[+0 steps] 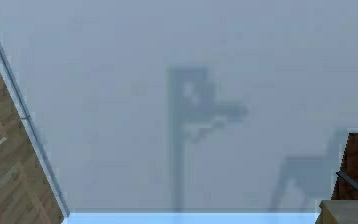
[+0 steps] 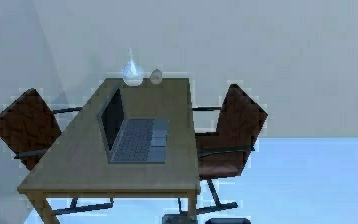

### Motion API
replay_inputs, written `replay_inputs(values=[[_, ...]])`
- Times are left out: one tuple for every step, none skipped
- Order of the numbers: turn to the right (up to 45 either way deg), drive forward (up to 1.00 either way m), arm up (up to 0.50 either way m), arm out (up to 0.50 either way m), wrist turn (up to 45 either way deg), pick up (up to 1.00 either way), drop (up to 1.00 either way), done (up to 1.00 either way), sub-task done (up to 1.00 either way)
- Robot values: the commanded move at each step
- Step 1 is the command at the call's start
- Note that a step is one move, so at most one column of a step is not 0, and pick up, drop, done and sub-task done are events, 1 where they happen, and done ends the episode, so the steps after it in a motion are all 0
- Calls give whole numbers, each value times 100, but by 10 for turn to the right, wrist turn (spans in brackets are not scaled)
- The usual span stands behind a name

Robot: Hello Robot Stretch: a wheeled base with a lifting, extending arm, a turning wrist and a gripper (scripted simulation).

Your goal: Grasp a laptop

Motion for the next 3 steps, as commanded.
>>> replay_inputs(values=[[0, 0, 0, 38, 0, 0, 0, 0, 0], [0, 0, 0, 0, 450, 0, 0, 0, 0], [0, 0, 0, 0, 450, 0, 0, 0, 0]])
